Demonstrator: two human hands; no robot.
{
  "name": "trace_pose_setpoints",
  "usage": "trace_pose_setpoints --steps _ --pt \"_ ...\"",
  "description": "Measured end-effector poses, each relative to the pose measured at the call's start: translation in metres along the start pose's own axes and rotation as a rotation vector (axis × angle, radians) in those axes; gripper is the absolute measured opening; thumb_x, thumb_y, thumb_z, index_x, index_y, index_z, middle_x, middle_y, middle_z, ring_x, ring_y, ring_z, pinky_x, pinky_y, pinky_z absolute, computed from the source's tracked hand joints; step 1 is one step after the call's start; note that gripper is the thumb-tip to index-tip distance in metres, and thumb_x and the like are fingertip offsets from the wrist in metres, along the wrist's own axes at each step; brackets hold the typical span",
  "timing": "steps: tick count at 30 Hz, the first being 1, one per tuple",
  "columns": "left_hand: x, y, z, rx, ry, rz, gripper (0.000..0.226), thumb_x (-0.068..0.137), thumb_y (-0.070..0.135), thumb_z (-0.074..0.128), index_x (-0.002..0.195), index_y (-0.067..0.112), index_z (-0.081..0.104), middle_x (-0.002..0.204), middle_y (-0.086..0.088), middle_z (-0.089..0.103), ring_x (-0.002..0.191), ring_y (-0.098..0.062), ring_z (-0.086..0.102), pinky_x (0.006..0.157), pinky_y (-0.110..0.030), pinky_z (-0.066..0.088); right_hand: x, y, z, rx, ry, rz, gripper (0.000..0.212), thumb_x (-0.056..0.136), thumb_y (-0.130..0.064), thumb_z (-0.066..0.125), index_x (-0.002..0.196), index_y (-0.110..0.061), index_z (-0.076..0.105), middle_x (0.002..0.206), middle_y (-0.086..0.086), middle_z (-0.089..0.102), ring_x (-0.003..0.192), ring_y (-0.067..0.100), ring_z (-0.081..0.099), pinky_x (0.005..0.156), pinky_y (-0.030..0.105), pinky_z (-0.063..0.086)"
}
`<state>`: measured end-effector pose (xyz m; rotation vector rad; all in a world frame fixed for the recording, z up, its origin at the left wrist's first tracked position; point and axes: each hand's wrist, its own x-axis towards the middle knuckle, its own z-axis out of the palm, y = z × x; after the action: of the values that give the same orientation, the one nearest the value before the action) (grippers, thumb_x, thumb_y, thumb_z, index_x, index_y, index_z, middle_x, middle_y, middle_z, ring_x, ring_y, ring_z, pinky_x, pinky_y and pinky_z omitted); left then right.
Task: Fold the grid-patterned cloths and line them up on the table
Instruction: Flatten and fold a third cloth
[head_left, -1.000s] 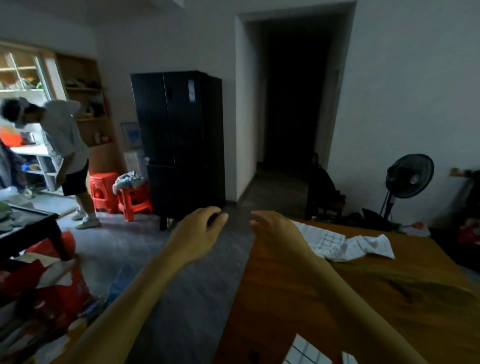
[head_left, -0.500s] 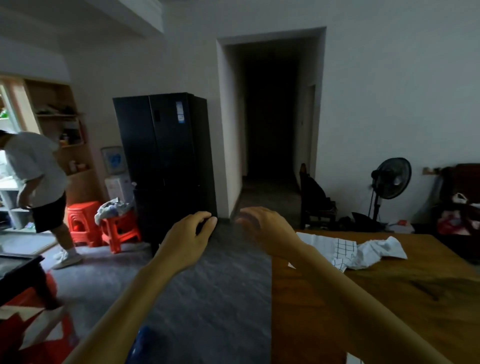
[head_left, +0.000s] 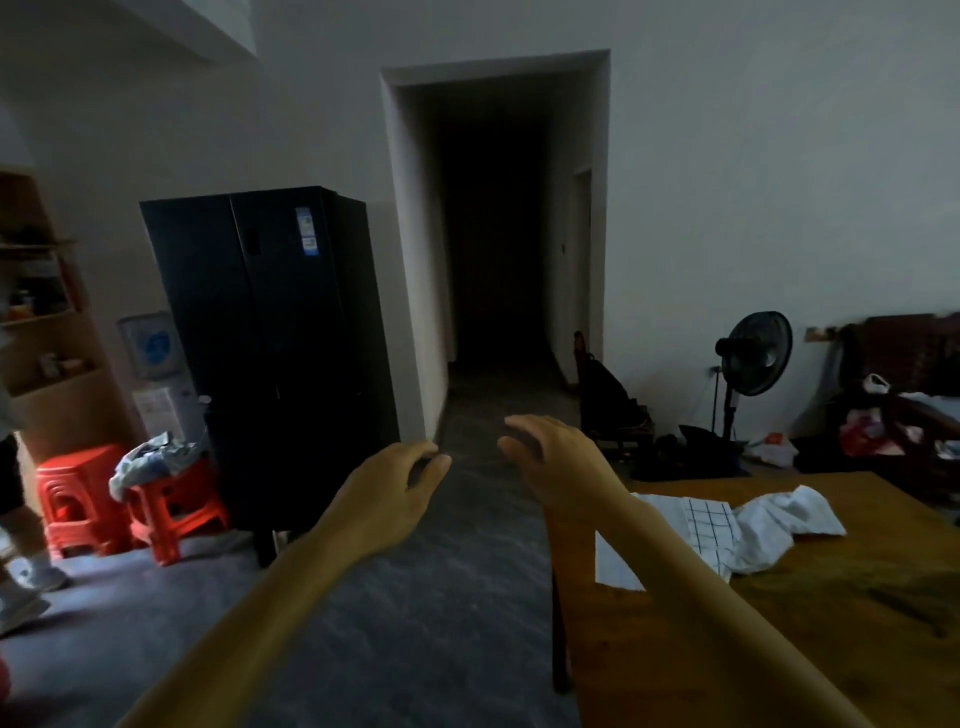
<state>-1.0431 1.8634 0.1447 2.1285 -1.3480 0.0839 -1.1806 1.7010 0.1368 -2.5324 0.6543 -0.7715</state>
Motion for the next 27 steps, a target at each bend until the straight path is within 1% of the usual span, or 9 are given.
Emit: trace_pose_setpoints --steps 2,6,8,11,14,17,20,24,27 --pt "0.028 -0.018 -0.003 0.011 0.006 0.005 0.050 0.096 0.049 0.039 0.136 0.021 0.048 0.134 0.001 0.052 0.118 -0.014 0.051 0.099 -0.029 0.041 0.026 0.004 0.013 -0.015 0.021 -0.004 0.043 0.099 -0.043 0.045 0.136 -0.022 0.048 0.130 0.001 0.057 0.115 0.015 0.054 0.092 0.026 0.041" --pt "0.079 -0.052 -0.004 0.024 0.006 0.036 0.051 0.095 0.050 0.039 0.135 0.021 0.048 0.135 -0.001 0.053 0.118 -0.016 0.052 0.100 -0.032 0.042 0.065 0.008 0.035 -0.061 -0.005 0.025 0.048 0.097 -0.046 0.045 0.139 -0.024 0.044 0.136 0.000 0.053 0.118 0.016 0.053 0.098 0.031 0.044" --pt "0.105 -0.071 0.001 0.014 -0.008 0.045 0.053 0.094 0.052 0.039 0.135 0.022 0.049 0.134 -0.001 0.054 0.117 -0.016 0.053 0.100 -0.034 0.043 0.084 0.015 0.043 -0.111 0.003 0.033 0.048 0.097 -0.047 0.045 0.140 -0.025 0.043 0.139 -0.001 0.051 0.120 0.016 0.052 0.101 0.032 0.043" --pt "0.144 -0.099 0.012 -0.012 -0.034 0.053 0.060 0.091 0.059 0.034 0.136 0.023 0.047 0.138 0.000 0.051 0.121 -0.018 0.051 0.103 -0.037 0.041 0.116 0.029 0.055 -0.168 0.029 0.065 0.047 0.098 -0.046 0.043 0.141 -0.026 0.043 0.142 -0.002 0.048 0.125 0.016 0.048 0.104 0.033 0.039" --pt "0.181 -0.128 0.025 -0.027 -0.048 0.075 0.058 0.092 0.058 0.034 0.137 0.023 0.046 0.141 0.001 0.048 0.124 -0.018 0.048 0.104 -0.036 0.040 0.151 0.040 0.077 -0.180 0.041 0.110 0.047 0.098 -0.047 0.043 0.140 -0.026 0.044 0.141 -0.002 0.049 0.124 0.016 0.049 0.104 0.035 0.041" --pt "0.223 -0.164 0.035 -0.039 -0.031 0.111 0.060 0.092 0.060 0.031 0.135 0.024 0.049 0.138 0.001 0.051 0.122 -0.017 0.050 0.103 -0.034 0.040 0.190 0.049 0.108 -0.211 0.051 0.127 0.047 0.098 -0.049 0.044 0.140 -0.027 0.045 0.140 -0.002 0.050 0.122 0.017 0.050 0.102 0.035 0.041" --pt "0.267 -0.207 0.045 -0.032 -0.043 0.144 0.054 0.095 0.055 0.032 0.136 0.023 0.048 0.138 0.001 0.051 0.124 -0.016 0.049 0.103 -0.032 0.037 0.233 0.059 0.140 -0.237 0.078 0.157 0.048 0.097 -0.051 0.044 0.139 -0.027 0.046 0.139 -0.003 0.050 0.121 0.017 0.051 0.100 0.033 0.041" --pt "0.339 -0.256 0.050 -0.047 -0.100 0.167 0.053 0.095 0.053 0.032 0.137 0.023 0.045 0.139 0.000 0.051 0.126 -0.016 0.047 0.105 -0.032 0.035 0.294 0.065 0.172 -0.236 0.117 0.234 0.049 0.097 -0.051 0.044 0.139 -0.026 0.047 0.140 -0.003 0.050 0.123 0.019 0.050 0.100 0.032 0.040" --pt "0.401 -0.280 0.057 -0.066 -0.115 0.208 0.054 0.094 0.055 0.032 0.136 0.024 0.047 0.139 0.001 0.050 0.125 -0.016 0.047 0.106 -0.036 0.037 0.341 0.071 0.183 -0.249 0.151 0.262 0.050 0.097 -0.050 0.045 0.139 -0.023 0.047 0.141 -0.001 0.050 0.123 0.019 0.051 0.101 0.036 0.042"
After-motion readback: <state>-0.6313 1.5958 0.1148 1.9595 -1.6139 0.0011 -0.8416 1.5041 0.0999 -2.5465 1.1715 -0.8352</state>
